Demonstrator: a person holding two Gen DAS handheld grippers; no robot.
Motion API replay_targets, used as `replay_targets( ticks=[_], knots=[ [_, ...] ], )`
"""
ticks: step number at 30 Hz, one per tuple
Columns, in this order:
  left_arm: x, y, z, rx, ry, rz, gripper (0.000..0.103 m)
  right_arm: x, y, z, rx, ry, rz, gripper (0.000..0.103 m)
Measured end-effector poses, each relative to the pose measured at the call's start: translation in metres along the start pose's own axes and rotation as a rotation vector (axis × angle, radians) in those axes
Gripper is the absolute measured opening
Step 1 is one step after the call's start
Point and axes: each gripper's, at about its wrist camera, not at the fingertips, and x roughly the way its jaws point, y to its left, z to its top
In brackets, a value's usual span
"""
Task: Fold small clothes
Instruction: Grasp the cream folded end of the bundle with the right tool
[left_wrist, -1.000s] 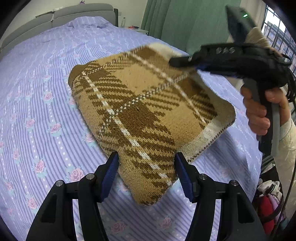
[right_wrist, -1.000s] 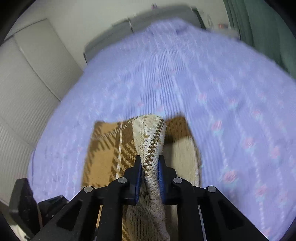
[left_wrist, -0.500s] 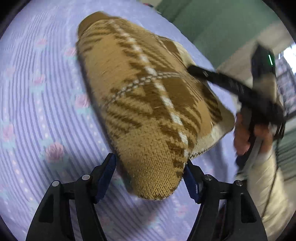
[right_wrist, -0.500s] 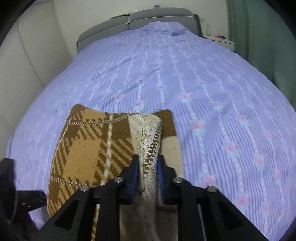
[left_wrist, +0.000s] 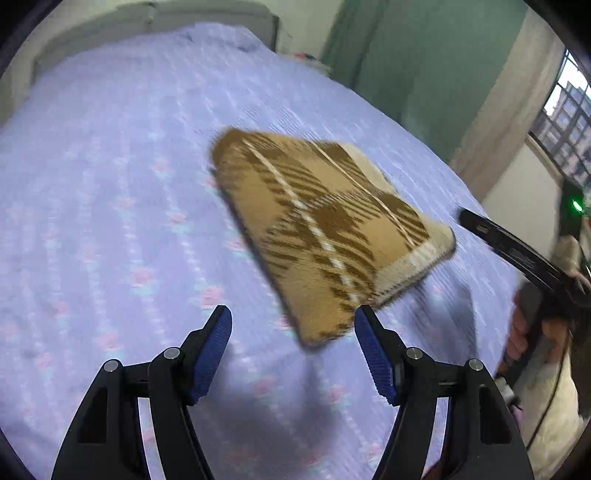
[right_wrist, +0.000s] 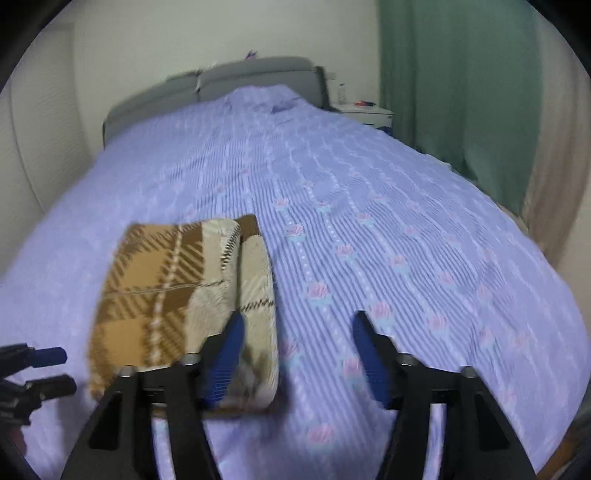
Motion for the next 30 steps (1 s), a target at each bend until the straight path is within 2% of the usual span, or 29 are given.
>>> replay_targets(
  ticks=[1,3,6,8,12,17,21,23,25,28,30],
  knots=[
    [-0.009,0.002,-0.003,0.008,-0.026,0.056,0.071,-0.011,-0.003,-0.004,0.04,-0.032,-0.011,0.083],
    [-0.023,0.004,-0.005,0.04,-0.075,0.149,0.076,-0.028,-0.005,-0.013,0.111,-0.081,-0.026,0.094],
    [-0.041,0.003,-0.008,0.07,-0.125,0.211,0.083,-0.039,0.004,-0.02,0.161,-0.111,-0.012,0.095],
    [-0.046,0.006,-0.005,0.056,-0.14,0.201,0.083,-0.035,0.012,-0.021,0.175,-0.108,0.003,0.095],
    [-0.047,0.007,0.007,0.031,-0.135,0.115,0.083,-0.018,0.019,-0.021,0.235,-0.092,0.034,0.095],
    [-0.038,-0.007,0.02,0.048,-0.136,0.103,0.083,0.019,0.014,-0.027,0.359,-0.003,0.059,0.095],
    [-0.03,-0.011,0.018,0.057,-0.126,0.11,0.083,0.035,0.004,-0.036,0.438,-0.013,0.025,0.095],
    [-0.024,-0.01,0.018,0.053,-0.112,0.106,0.083,0.046,0.002,-0.037,0.443,-0.001,0.059,0.095],
    [-0.019,-0.007,0.015,0.045,-0.099,0.109,0.083,0.057,0.0,-0.042,0.464,0.047,0.108,0.095],
    [-0.015,-0.004,0.011,0.043,-0.082,0.099,0.083,0.053,-0.002,-0.049,0.506,0.033,0.127,0.095],
    [-0.014,-0.002,0.008,0.04,-0.079,0.102,0.083,0.036,0.0,-0.046,0.492,-0.039,0.137,0.095]
  ],
)
